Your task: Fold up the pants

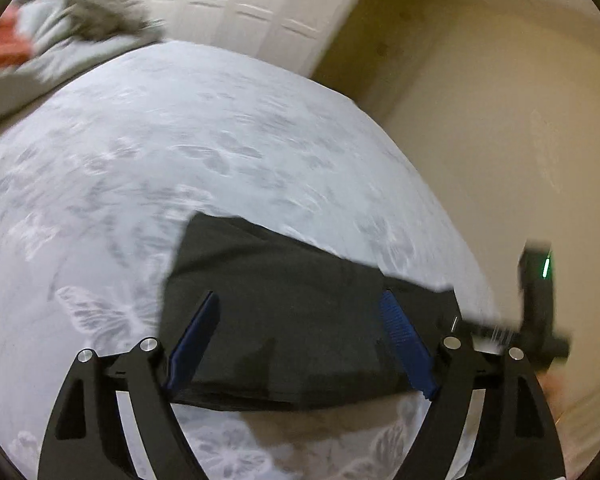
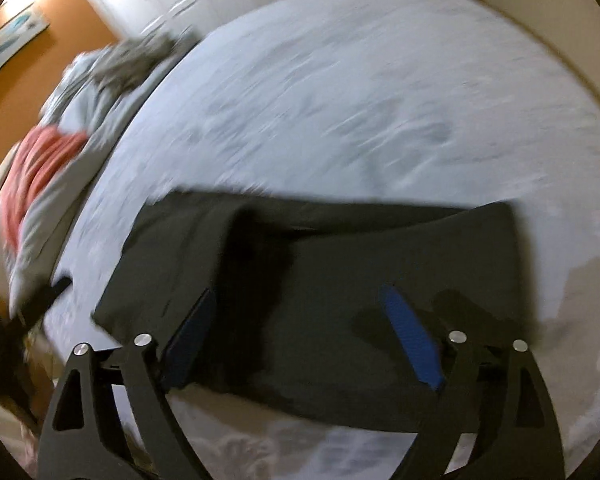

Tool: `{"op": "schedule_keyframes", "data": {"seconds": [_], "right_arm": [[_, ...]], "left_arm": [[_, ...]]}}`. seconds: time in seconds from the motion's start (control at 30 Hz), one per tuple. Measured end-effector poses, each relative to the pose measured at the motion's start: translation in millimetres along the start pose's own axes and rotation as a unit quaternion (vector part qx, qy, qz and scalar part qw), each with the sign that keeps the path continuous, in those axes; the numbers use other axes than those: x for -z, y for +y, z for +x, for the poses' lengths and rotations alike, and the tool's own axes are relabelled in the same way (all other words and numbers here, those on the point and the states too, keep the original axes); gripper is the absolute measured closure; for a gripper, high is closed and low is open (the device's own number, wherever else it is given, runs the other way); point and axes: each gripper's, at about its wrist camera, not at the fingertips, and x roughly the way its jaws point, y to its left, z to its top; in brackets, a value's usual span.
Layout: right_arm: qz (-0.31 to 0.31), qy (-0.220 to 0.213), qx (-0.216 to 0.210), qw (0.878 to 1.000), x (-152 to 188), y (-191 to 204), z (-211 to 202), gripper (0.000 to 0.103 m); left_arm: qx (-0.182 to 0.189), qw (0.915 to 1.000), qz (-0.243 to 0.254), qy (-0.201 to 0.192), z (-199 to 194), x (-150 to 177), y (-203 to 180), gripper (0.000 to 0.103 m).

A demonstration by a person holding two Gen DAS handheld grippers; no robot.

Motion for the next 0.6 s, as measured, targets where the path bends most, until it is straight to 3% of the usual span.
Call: {"op": "schedule_keyframes", "data": {"seconds": [0.17,0.23,0.27,0.3,0.37,0.5,0.6], "right_arm": [[-0.006,0.075,-0.06,0.995,7,36,53,0.018],[-0.013,0.079,-0.047,0.996,10,49,67,0.018],[-0.025,0.063,-0.03,0.997,11,56,69,0.026],[-0.041,0.05,-0.024,0.998,11,64,69,0.059],[-0.068,0.034,-0.019,0.997,6,79,59,0.086],[-0.09,-0.051,-0.093,0.99,-18,90,-20,0.089],[-0.099,-0.106,-0.058,0.988,-24,66,-69,0.089]], "left_arm": [[-0.071,0.9953,-0.055,-0.035,-5,-16,32,0.023],[-0.07,0.9948,-0.065,-0.036,-5,-20,40,0.023],[-0.069,0.9945,-0.069,-0.038,-6,-21,43,0.023],[-0.069,0.9943,-0.07,-0.041,-6,-23,46,0.023],[-0.07,0.9942,-0.067,-0.046,-9,-25,49,0.023],[-0.058,0.9949,-0.065,-0.052,-16,-26,50,0.023],[-0.05,0.9963,-0.059,-0.039,-14,-21,44,0.023]]}}
